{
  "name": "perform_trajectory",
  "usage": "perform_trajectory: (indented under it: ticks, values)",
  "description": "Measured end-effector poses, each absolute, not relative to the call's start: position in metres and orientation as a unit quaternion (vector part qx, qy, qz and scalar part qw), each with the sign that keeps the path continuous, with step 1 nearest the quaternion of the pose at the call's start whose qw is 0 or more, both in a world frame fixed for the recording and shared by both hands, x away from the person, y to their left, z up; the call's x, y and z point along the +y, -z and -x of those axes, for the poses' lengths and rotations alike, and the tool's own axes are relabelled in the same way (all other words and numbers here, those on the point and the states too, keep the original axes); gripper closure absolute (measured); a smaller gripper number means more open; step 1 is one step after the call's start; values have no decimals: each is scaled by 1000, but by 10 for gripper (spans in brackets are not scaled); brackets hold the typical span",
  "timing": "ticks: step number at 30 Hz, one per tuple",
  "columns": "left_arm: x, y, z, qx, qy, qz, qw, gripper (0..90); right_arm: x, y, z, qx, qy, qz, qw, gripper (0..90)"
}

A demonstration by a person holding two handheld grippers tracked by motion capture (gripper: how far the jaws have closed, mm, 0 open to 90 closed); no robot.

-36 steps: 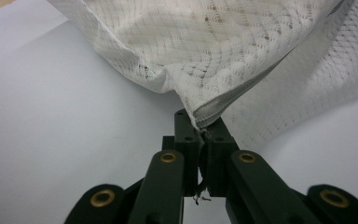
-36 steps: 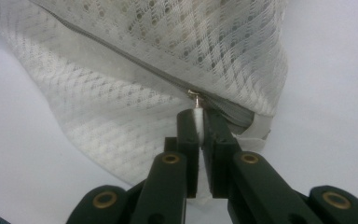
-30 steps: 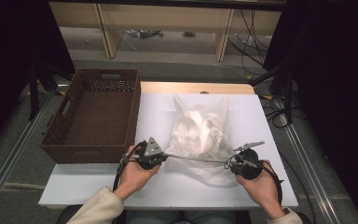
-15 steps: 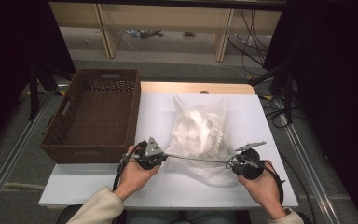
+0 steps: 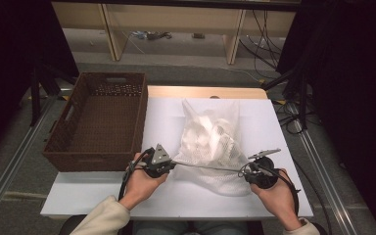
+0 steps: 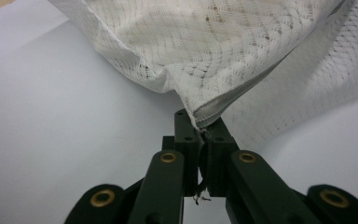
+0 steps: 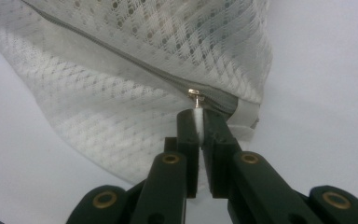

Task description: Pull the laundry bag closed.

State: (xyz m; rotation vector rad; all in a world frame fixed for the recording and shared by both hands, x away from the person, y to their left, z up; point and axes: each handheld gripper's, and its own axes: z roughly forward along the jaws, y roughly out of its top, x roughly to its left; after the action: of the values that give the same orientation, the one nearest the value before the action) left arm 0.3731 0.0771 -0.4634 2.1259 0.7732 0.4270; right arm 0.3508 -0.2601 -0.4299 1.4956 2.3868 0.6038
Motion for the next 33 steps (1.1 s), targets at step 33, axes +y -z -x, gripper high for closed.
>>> perform_trajectory:
  ticks: [33]
  values:
    - [78,463,-373,307,-172,-845,403,855,-268,430,-351,822,-203,-517,128,869]
